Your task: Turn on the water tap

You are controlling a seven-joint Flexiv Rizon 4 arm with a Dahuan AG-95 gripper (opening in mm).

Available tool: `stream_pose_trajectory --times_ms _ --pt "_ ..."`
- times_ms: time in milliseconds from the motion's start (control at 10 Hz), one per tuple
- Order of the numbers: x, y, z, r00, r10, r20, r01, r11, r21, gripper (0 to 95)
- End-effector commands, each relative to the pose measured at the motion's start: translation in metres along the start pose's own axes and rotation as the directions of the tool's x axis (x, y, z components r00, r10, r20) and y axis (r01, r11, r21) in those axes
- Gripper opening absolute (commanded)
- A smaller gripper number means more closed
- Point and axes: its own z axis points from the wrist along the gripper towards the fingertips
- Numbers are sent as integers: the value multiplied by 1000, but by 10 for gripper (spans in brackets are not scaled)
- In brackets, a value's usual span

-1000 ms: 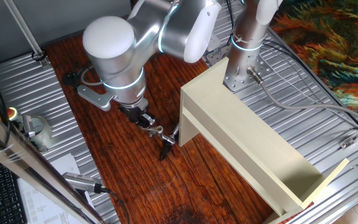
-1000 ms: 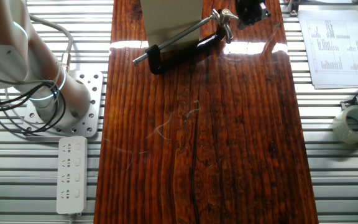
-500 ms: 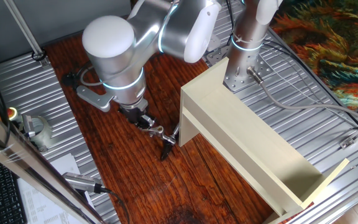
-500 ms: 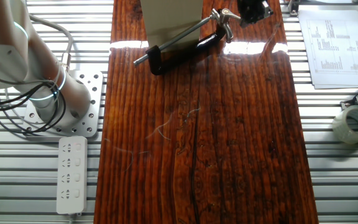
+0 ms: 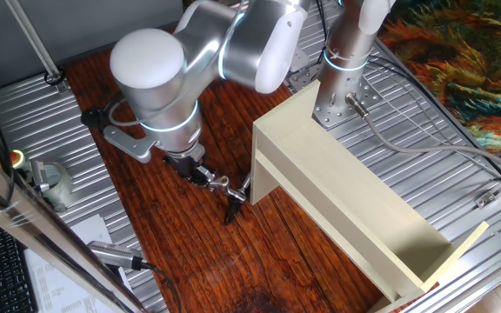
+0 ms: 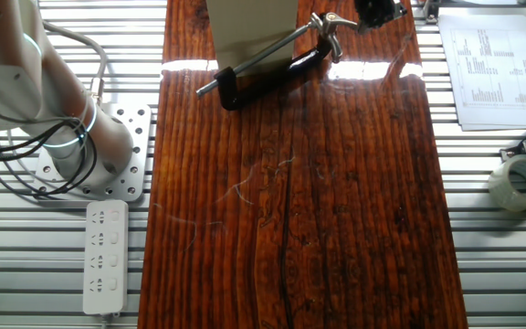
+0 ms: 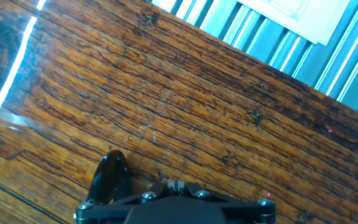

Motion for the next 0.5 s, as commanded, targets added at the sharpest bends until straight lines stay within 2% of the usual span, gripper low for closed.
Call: stream_pose_trajectory --times_ms 100,300,400,500 --pt "0 -5 -1 1000 -13 -3 13 1000 -4 0" --pt "2 -18 -4 999 -36 -5 36 999 -8 0" --pt "4 -23 -4 1000 -26 -7 26 1000 -10 0" --pt "6 -25 -3 1000 21 -3 -21 1000 -18 0"
